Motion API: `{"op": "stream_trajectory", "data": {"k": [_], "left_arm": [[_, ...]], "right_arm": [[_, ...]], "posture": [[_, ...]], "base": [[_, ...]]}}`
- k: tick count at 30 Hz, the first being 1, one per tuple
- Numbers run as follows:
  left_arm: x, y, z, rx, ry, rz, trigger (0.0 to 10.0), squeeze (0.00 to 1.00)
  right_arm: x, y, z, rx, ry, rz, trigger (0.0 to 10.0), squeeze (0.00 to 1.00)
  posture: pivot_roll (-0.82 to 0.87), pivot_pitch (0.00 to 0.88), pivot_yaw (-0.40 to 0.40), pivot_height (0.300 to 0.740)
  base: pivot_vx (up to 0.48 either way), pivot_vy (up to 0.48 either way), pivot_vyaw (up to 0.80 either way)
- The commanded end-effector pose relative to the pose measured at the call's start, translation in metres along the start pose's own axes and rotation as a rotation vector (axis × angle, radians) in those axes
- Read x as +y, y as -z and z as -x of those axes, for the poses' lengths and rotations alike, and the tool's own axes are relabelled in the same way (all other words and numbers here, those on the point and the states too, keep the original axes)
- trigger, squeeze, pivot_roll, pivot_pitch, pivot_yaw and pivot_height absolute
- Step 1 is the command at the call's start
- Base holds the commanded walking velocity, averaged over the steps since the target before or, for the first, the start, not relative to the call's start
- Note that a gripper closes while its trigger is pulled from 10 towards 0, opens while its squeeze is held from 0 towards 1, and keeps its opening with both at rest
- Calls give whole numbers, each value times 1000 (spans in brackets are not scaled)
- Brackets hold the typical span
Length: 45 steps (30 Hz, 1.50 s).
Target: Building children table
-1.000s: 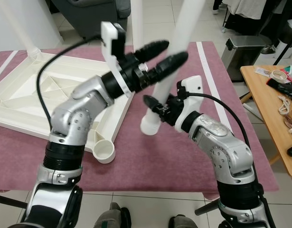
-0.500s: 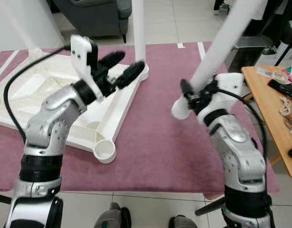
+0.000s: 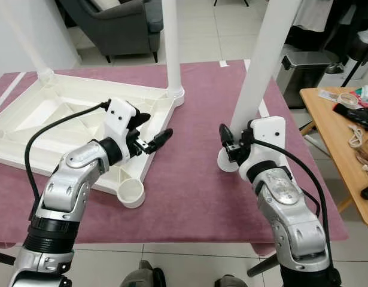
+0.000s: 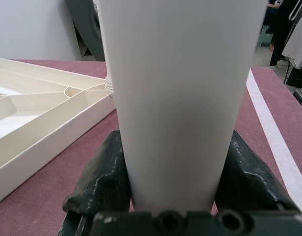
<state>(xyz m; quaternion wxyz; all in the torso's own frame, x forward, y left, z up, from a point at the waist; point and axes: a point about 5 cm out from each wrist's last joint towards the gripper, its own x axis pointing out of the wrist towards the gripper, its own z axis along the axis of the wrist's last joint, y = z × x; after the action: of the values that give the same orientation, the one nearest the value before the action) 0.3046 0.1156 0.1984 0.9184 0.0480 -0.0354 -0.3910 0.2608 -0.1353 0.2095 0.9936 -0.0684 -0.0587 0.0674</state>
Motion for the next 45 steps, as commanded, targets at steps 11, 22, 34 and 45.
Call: {"op": "stream_trajectory", "data": {"k": [11,22,34,45], "left_arm": [[35,6,6,5,-507,-78,10000,0],[35,3,3,-8,-525,-99,10000,0],[29,6,-2,-18,-508,-110,10000,0],[22,8,-9,-1,-465,-168,10000,0]], "right_arm": [[-2,-5,-12,-67,9,-81,10000,0],[1,-9,-14,-80,-7,-69,10000,0],[4,-8,-15,-99,-18,-57,10000,0],[4,-7,-14,-95,-13,-51,10000,0]], "posture": [[-88,50,129,740],[-88,56,126,740],[-92,52,135,740],[-100,56,137,740]], "base": [[0,0,0],[0,393,0],[0,366,0],[0,-247,0]]}}
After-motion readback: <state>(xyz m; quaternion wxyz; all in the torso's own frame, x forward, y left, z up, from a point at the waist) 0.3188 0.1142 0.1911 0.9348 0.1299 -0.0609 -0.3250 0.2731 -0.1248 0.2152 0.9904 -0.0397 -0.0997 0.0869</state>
